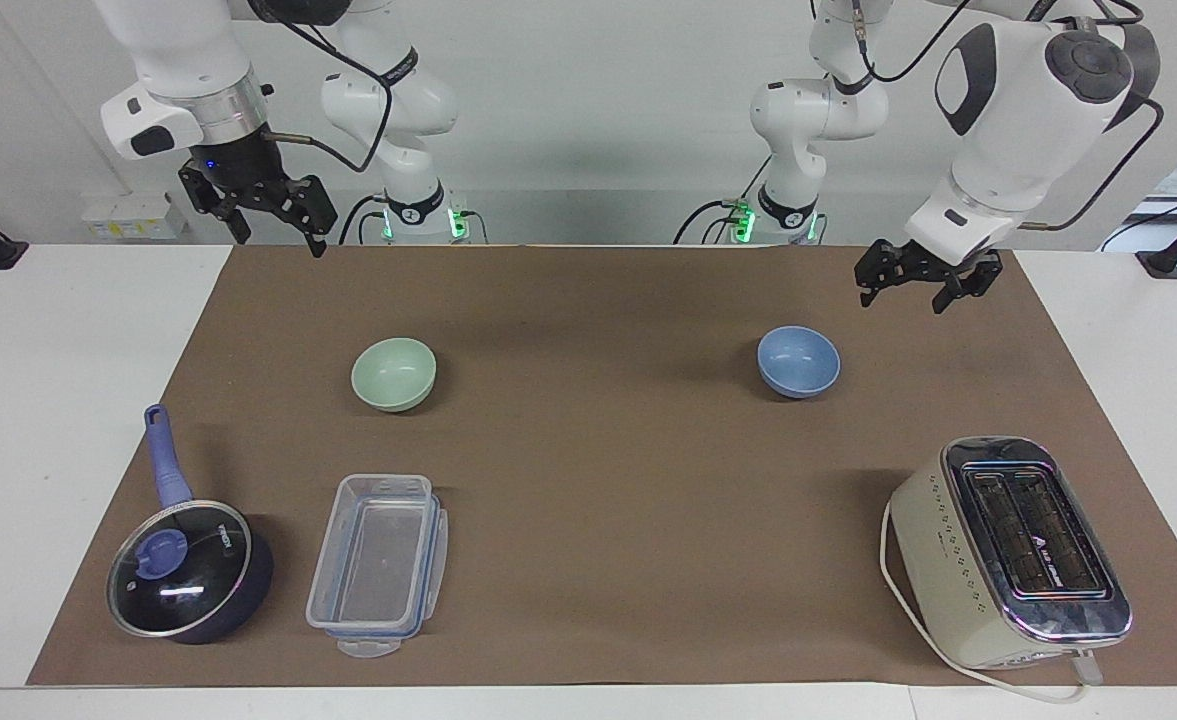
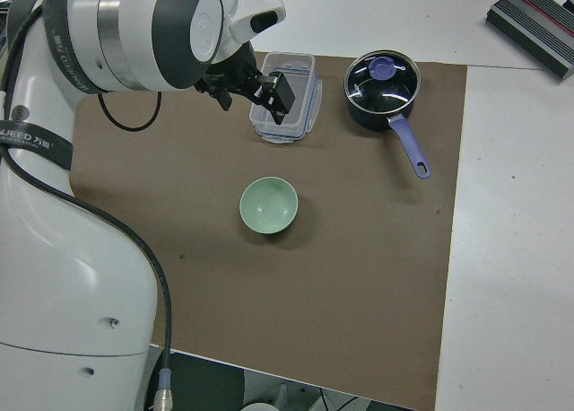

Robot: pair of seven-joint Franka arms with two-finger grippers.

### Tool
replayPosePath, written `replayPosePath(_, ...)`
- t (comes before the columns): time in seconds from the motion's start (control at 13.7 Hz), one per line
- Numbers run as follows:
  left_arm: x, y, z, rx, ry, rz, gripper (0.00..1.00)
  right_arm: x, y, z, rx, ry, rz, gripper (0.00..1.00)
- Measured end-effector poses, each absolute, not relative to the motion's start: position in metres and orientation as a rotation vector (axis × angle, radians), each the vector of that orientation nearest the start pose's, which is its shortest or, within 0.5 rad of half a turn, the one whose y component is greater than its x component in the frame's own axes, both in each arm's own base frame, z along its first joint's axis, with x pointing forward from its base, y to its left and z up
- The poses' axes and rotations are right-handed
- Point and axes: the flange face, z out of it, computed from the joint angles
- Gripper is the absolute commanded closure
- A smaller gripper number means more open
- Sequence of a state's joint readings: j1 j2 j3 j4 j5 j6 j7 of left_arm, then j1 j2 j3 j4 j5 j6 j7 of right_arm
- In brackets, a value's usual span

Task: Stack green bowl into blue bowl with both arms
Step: 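Reach the left gripper down to the rim of the blue bowl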

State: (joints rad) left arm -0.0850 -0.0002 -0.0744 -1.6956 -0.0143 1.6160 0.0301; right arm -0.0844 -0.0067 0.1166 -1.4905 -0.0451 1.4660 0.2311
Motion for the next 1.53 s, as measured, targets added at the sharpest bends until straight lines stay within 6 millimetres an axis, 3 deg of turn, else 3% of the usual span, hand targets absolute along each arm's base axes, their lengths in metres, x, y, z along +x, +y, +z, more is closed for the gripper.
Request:
replayPosePath(0.51,0.529,-0.083,0.547,-3.133,0.284,0.107,0.0,0.542,0.012,0.657,-3.173,0.323,0.019,0.0)
replayPosePath(1.02,0.531,-0.048,0.466,-3.145,0.179,0.049,0.0,0.542,0.012,0.657,-3.173,0.323,0.019,0.0)
replayPosePath(1.53,0.527,-0.046,0.391,-3.152,0.036,0.031,0.0,0.542,0.012,0.657,-3.173,0.323,0.019,0.0)
